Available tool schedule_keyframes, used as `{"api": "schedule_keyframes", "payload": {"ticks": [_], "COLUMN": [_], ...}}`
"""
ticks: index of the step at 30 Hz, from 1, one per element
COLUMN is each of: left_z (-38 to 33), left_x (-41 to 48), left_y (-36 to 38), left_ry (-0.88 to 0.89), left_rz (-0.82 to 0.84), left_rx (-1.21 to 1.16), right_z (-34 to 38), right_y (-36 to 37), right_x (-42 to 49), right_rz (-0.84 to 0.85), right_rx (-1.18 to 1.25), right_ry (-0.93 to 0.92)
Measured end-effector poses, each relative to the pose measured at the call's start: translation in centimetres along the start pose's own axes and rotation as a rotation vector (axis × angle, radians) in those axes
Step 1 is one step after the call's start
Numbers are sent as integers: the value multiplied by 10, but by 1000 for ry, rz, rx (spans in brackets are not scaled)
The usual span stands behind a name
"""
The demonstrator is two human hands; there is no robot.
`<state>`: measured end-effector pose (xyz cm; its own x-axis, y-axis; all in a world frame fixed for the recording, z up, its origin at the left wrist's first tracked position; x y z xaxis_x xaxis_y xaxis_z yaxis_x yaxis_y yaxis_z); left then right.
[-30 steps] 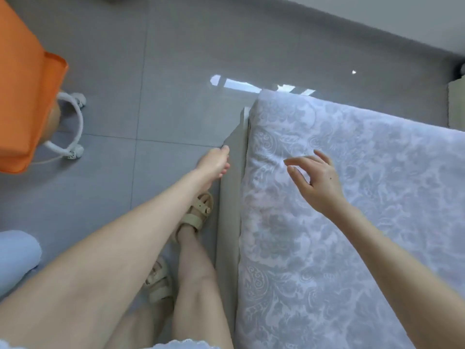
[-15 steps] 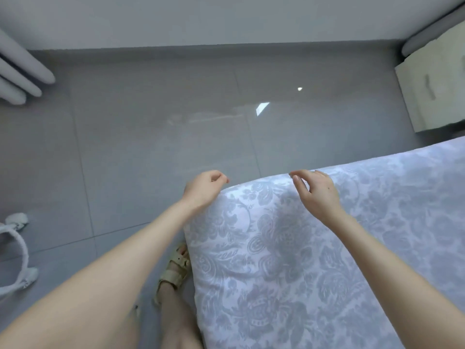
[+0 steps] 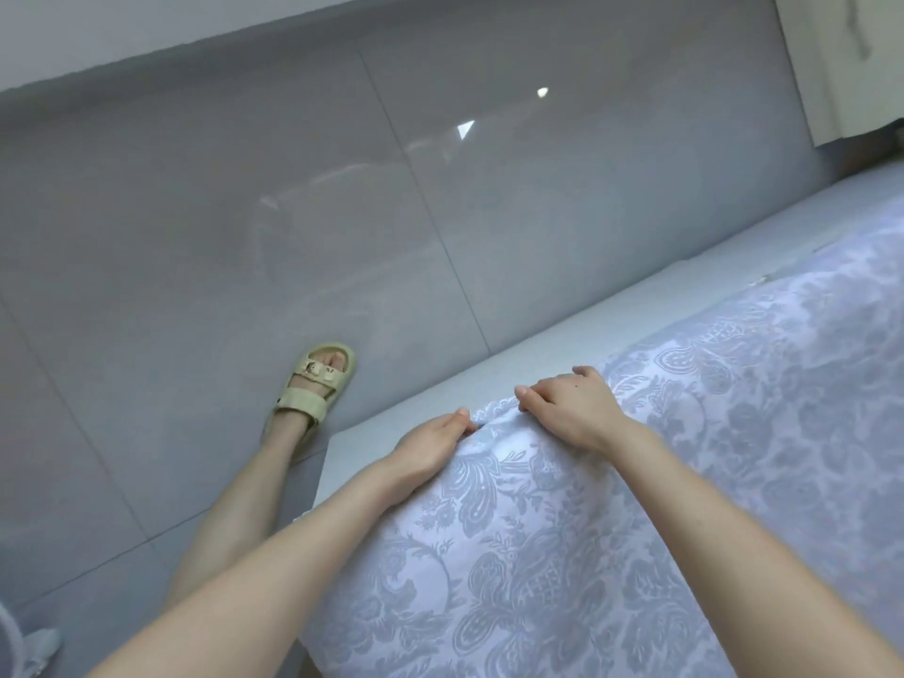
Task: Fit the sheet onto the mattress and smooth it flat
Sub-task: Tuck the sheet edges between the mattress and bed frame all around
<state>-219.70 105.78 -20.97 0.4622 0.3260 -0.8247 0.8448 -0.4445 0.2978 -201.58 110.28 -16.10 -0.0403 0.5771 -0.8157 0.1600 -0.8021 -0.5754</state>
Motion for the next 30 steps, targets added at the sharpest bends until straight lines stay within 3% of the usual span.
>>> {"api": "schedule_keyframes", "payload": {"ticks": [6,10,12,15,16,19,23,27,30], "left_z": [3,0,1,7,7,5,-7,-12,3], "left_x": [8,4,1,2,2,4,2,-1,-7], "left_y": [6,0,-2,-1,0,3,0,-12,-9], "left_ry": [-194,-279,-302,-298,-292,-308,-353,-103,-177], "left_rz": [108,157,173,157,151,171,259,85,220], "left_rx": [-67,-138,-161,-125,-100,-73,-73,54,-133], "right_z": [16,18,19,15,15,18,21,30,31], "right_y": [-4,-3,-5,-11,-10,-4,-4,-10,-6], "right_x": [12,16,20,27,28,27,31,37,39], "right_rz": [200,418,387,139,167,477,794,960,1026], "right_rx": [-74,-68,35,348,448,535,344,207,176], "right_ry": [-129,-111,-77,-3,7,-1,-18,-8,5]}}
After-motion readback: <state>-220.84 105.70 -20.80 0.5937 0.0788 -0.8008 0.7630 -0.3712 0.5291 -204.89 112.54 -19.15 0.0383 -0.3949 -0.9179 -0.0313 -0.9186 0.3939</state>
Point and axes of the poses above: each hand's wrist, its own x-axis towards the middle knuckle, its own y-axis out of the palm, z = x × y, the point moved 3 cm from there along x, towards the middle knuckle, and after that the axes turned 13 degrees about -x, right-handed, at the moved point
